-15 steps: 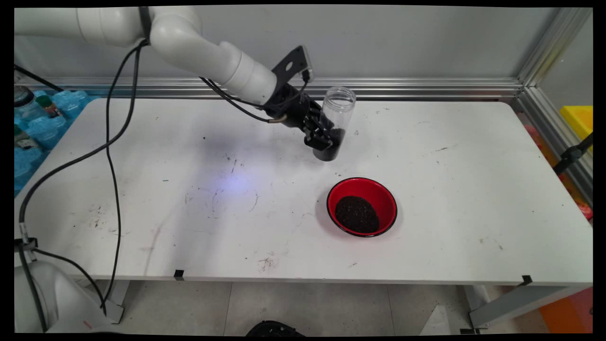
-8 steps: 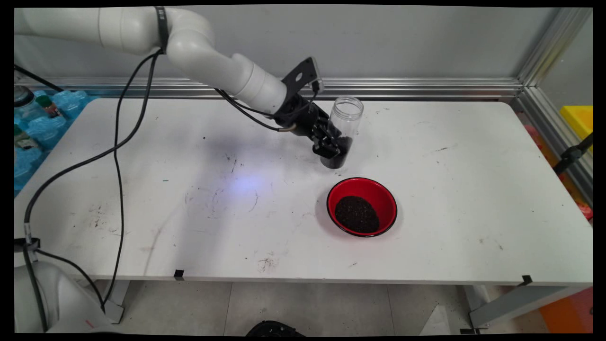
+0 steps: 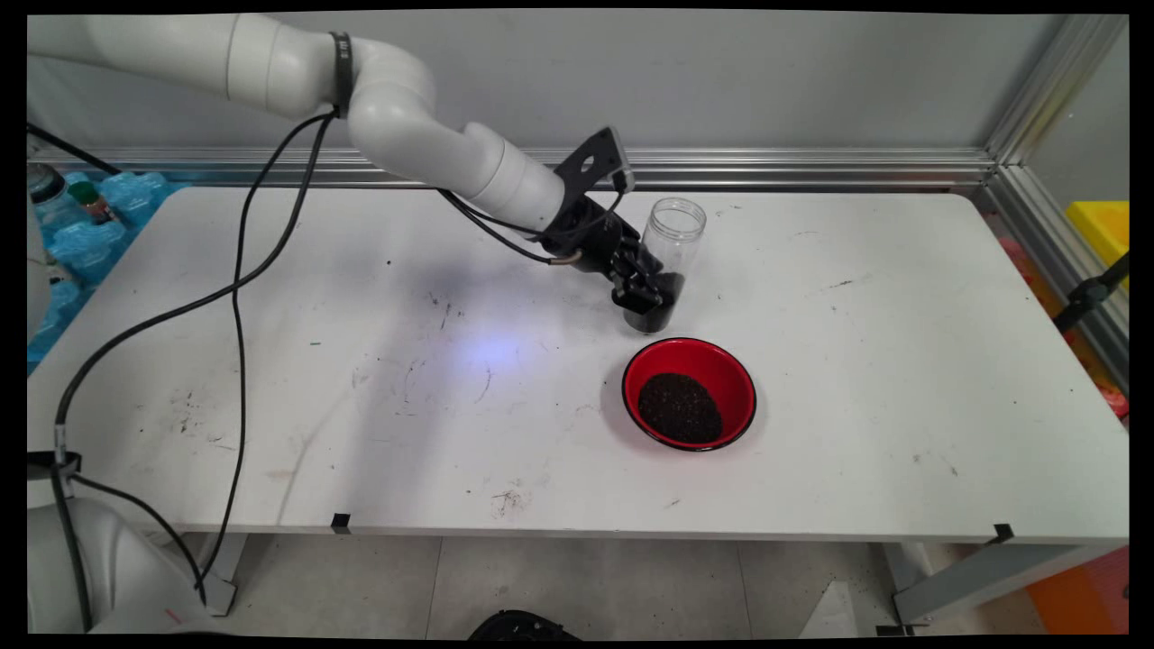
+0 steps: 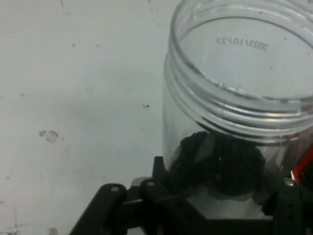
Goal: Place the picked object on the table
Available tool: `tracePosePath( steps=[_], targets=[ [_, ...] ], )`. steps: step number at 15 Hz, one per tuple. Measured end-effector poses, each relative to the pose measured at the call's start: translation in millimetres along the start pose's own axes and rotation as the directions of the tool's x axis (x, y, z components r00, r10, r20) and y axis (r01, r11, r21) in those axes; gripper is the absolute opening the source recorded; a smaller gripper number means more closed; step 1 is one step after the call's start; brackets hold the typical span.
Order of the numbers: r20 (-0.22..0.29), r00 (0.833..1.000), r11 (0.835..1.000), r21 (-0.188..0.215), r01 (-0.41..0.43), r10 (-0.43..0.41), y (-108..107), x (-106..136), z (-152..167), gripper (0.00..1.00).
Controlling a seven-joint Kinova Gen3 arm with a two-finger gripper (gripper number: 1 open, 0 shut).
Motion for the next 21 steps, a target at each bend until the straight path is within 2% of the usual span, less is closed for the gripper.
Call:
tracePosePath(
  steps=[11, 19, 20, 21],
  targets=[
    [-0.008, 1.0, 1.0, 0.001, 0.019, -0.019, 3, -5, 22, 0.0],
    [-0.014, 1.0, 1.0, 0.019, 0.011, -0.011, 1, -9, 25, 0.0],
    [-0.015, 1.0, 1.0, 0.02, 0.01, -0.01, 1, -9, 25, 1.0],
    [-0.015, 1.0, 1.0, 0.021, 0.009, -0.008, 1, -9, 25, 1.0]
  ],
)
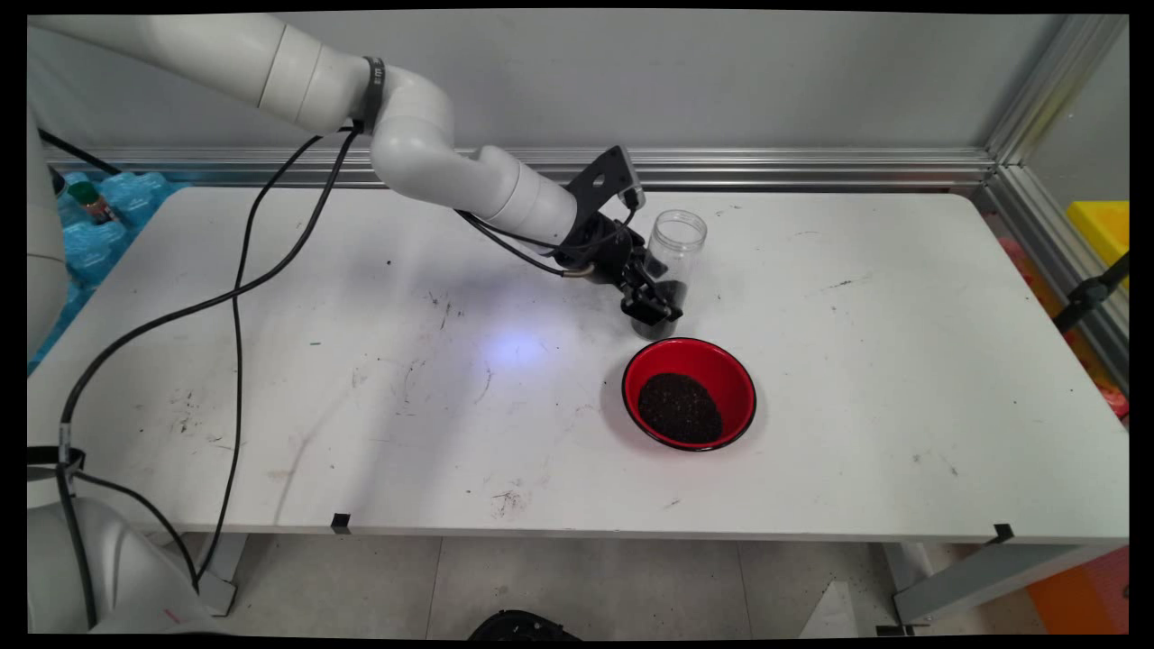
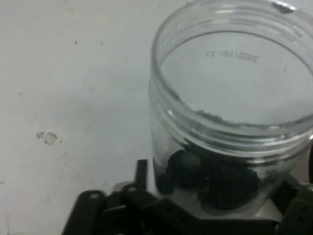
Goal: Place the picked object on the table
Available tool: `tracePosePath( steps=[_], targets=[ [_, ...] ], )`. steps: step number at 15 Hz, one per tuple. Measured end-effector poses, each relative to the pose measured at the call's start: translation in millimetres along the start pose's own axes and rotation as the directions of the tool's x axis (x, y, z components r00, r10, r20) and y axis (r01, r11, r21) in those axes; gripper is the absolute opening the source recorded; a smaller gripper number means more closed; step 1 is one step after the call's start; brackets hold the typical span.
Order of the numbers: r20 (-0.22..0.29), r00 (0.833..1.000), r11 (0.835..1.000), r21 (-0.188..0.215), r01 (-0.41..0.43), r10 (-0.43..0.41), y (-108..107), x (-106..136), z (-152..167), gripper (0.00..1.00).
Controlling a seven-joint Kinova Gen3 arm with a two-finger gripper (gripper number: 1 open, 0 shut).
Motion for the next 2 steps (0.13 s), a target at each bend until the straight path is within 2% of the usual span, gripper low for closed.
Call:
tracePosePath(
  steps=[2],
  targets=[
    [0.0, 1.0, 1.0, 0.001, -0.003, 0.003, 0.2, -0.8, -0.2, 1.0]
  ],
)
